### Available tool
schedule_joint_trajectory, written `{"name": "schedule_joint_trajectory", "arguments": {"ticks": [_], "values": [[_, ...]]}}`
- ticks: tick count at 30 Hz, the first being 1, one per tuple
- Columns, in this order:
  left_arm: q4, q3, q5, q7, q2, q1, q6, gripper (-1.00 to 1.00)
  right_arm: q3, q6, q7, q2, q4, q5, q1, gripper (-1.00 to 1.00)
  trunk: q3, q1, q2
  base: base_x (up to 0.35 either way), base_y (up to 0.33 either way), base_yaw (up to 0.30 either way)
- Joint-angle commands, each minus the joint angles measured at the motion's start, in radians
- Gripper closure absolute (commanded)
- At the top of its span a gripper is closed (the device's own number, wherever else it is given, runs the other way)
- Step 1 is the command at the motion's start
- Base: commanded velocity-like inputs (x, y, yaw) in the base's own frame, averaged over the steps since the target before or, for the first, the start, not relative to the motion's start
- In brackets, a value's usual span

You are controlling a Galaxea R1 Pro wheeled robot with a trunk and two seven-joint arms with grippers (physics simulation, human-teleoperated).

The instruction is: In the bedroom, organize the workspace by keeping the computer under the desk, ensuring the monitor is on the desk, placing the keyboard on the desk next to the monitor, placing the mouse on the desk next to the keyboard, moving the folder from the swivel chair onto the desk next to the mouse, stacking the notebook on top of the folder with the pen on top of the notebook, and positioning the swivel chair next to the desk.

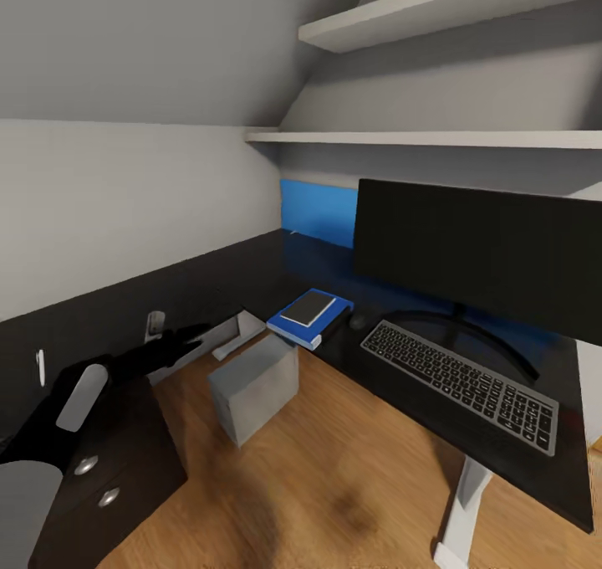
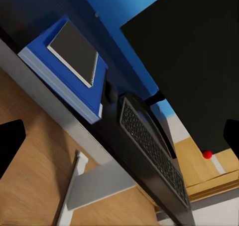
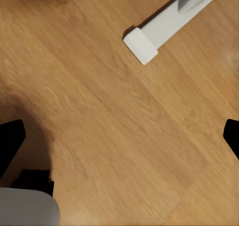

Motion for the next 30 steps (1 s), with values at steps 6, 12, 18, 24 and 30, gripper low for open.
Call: {"name": "schedule_joint_trajectory", "arguments": {"ticks": [6,12,18,24,30], "values": [[-0.022,-0.001,0.002,-0.002,-0.001,0.003,0.006,-1.0,0.008,-0.003,-0.006,0.0,-0.002,-0.03,-0.01,-1.0,-0.005,-0.001,-0.001,-0.266,-0.168,0.255],[-0.069,0.003,-0.001,-0.002,-0.013,0.02,0.006,-1.0,0.011,0.001,-0.006,0.005,-0.002,-0.032,-0.028,-1.0,-0.009,-0.001,-0.001,-0.065,-0.038,0.251],[-0.078,0.004,-0.001,-0.002,-0.015,0.023,0.007,-1.0,0.012,0.051,-0.006,0.009,-0.004,-0.032,-0.057,-1.0,-0.012,-0.001,-0.001,-0.012,-0.007,0.263],[-0.092,-0.007,-0.003,-0.001,-0.036,0.042,0.008,-1.0,0.011,0.087,-0.007,0.011,-0.017,-0.04,-0.095,-1.0,-0.015,-0.001,-0.001,-0.003,-0.002,0.256],[-0.151,-0.028,-0.014,0.078,-0.093,0.189,0.008,-1.0,0.012,0.147,-0.008,0.012,-0.104,-0.146,-0.161,-1.0,-0.016,-0.001,-0.001,-0.001,0.0,0.096]]}}
